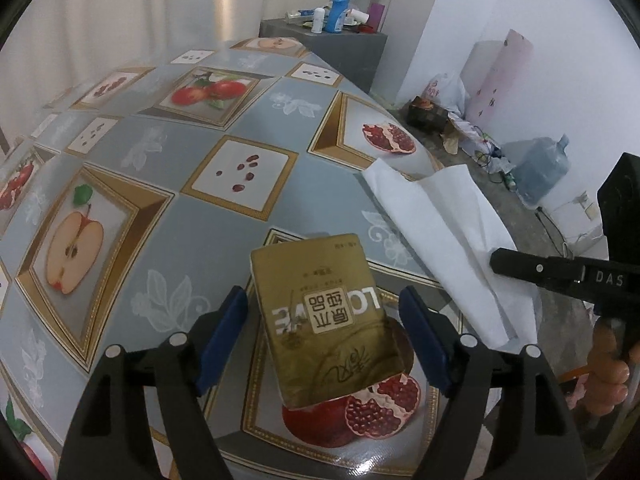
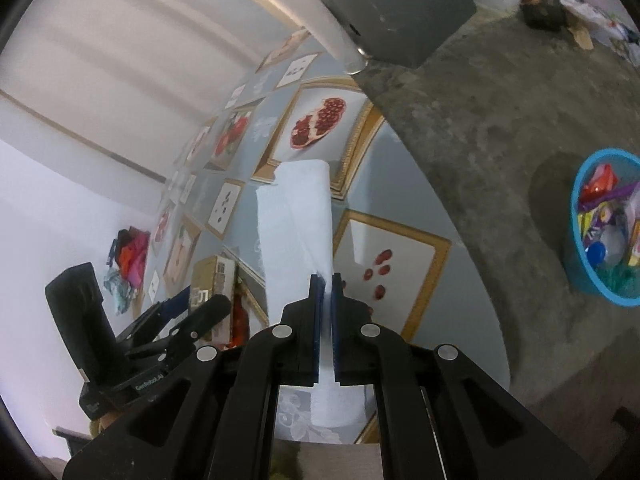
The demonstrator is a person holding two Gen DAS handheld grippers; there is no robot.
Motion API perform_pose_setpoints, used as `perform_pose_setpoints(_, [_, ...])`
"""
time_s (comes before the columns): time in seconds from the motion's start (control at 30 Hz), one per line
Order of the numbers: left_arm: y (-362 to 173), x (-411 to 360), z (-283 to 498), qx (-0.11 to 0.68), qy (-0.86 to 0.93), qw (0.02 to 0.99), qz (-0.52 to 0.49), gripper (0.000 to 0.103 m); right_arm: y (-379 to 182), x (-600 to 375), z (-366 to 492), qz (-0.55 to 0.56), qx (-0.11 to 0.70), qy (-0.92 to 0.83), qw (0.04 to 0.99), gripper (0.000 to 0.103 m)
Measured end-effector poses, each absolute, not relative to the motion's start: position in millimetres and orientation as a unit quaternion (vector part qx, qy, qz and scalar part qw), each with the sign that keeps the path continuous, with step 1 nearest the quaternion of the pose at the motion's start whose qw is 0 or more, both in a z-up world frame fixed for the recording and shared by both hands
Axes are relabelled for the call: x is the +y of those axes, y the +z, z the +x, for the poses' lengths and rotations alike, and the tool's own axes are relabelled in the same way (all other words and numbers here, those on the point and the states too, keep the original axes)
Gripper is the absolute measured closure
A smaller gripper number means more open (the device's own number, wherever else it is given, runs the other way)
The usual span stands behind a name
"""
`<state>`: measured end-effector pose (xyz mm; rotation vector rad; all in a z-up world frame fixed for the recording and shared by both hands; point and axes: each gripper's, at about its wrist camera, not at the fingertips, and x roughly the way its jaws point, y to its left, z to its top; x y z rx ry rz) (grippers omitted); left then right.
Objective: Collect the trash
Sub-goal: 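Grasp the gold drink carton with the left tool while the right tool holds the tissue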
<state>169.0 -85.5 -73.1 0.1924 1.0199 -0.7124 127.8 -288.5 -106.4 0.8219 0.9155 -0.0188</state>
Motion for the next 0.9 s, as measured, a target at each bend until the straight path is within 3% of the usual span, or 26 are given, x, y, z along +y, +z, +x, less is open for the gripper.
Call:
perform_pose_setpoints(0.2, [-72, -84, 166, 0.472, -0.329, 0.812, 0.097, 0.043, -107, -289, 125, 0.386, 0.429, -0.008, 0.816, 0.098])
perform_pose_setpoints(0.3, [-70, -78, 162, 0.475, -0.325, 0.812, 0.100, 0.047, -106, -289, 124, 0.381, 0.430, -0.011, 0.818, 0.098])
perform_pose_setpoints(0.43, [-67, -66, 159, 0.475, -0.311, 0.816, 0.104, 0.048, -105, -288, 122, 0.370, 0.432, -0.014, 0.822, 0.097])
perform_pose_setpoints(0.5, [-67, -59, 159, 0.477, -0.302, 0.819, 0.104, 0.048, -105, -289, 121, 0.369, 0.432, -0.014, 0.822, 0.093])
perform_pose_setpoints(0.57, [-68, -54, 159, 0.481, -0.297, 0.819, 0.099, 0.048, -105, -289, 121, 0.367, 0.431, -0.018, 0.824, 0.081])
perform_pose_setpoints(0.9, [-72, -54, 161, 0.485, -0.285, 0.821, 0.102, 0.046, -102, -285, 122, 0.348, 0.433, -0.022, 0.831, 0.072])
